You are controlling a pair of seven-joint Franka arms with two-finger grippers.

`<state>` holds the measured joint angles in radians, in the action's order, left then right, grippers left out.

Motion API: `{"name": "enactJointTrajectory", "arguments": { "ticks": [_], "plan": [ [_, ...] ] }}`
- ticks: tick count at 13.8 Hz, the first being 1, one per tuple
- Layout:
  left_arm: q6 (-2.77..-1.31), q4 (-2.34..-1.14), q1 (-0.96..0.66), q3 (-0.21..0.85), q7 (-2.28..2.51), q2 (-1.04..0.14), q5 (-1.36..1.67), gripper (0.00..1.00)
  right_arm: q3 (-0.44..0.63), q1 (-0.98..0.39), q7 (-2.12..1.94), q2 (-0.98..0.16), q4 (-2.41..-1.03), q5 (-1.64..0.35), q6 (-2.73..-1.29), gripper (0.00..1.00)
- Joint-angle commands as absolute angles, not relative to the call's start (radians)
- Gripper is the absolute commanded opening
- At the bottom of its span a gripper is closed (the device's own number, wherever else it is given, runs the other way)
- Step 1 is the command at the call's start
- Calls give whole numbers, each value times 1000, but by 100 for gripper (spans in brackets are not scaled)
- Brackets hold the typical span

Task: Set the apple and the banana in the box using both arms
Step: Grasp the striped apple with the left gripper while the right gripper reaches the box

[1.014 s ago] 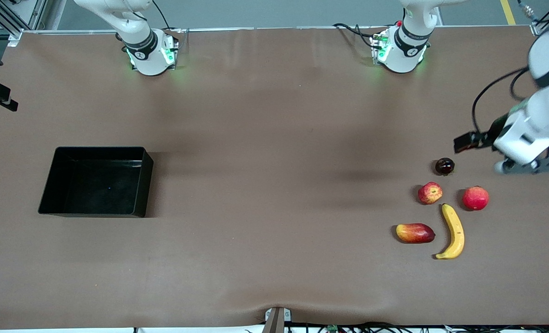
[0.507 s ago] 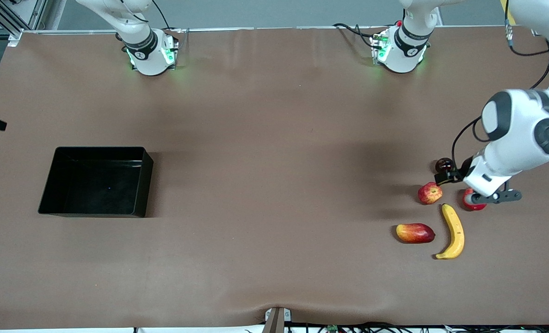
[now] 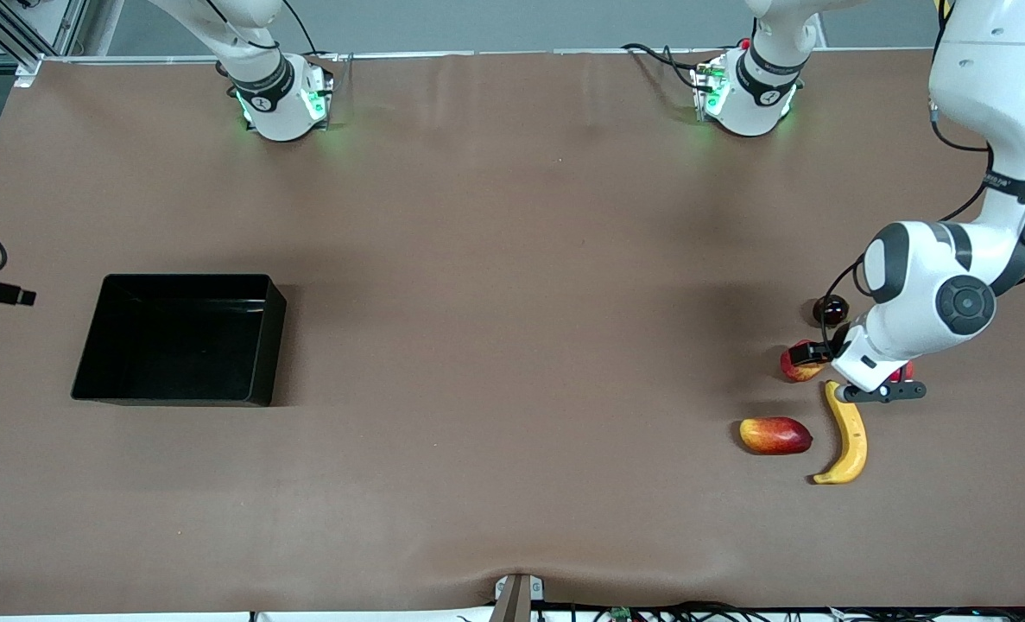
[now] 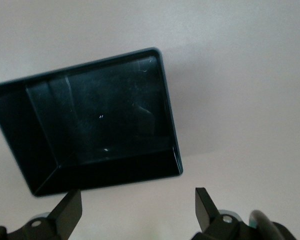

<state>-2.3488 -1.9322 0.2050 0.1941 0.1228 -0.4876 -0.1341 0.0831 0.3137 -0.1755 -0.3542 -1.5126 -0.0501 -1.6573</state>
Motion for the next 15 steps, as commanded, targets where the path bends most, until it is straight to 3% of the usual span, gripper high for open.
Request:
{"name": "enactJointTrajectory", "arguments": {
  "ticks": [1, 3, 4, 6, 7, 8, 11, 12, 15],
  "plan": [
    [-2361, -1927, 218, 207, 137, -506, -149, 100, 67, 353, -234, -461, -1497, -100, -1695, 100],
    [-2365, -1927, 216, 207, 137, -528, -141, 95, 69, 363, -255, -501, -1525, -89, -1715, 100],
    [-2367, -1927, 218, 207, 138, -532, -138, 83, 68, 389, -277, -524, -1535, -86, -1756, 100],
    [-2368, -1925, 216, 207, 138, -534, -137, 45, 67, 400, -381, -529, -1610, -86, -1866, 100],
    [-2367, -1925, 216, 209, 137, -532, -137, 0, 69, 405, -435, -531, -1647, -86, -1922, 100],
    [-2364, -1925, 207, 209, 140, -526, -137, 0, 68, 411, -471, -531, -1688, -86, -1983, 87],
    [-2327, -1925, 199, 216, 144, -467, -138, 0, 67, 417, -549, -529, -1769, -86, -2065, 16],
    [-2300, -1915, 202, 230, 143, -442, -138, 0, 67, 420, -557, -529, -1776, -86, -2066, 0],
    [-2269, -1910, 201, 267, 129, -362, -152, 0, 67, 407, -551, -523, -1775, -86, -2048, 0]
  ]
}}
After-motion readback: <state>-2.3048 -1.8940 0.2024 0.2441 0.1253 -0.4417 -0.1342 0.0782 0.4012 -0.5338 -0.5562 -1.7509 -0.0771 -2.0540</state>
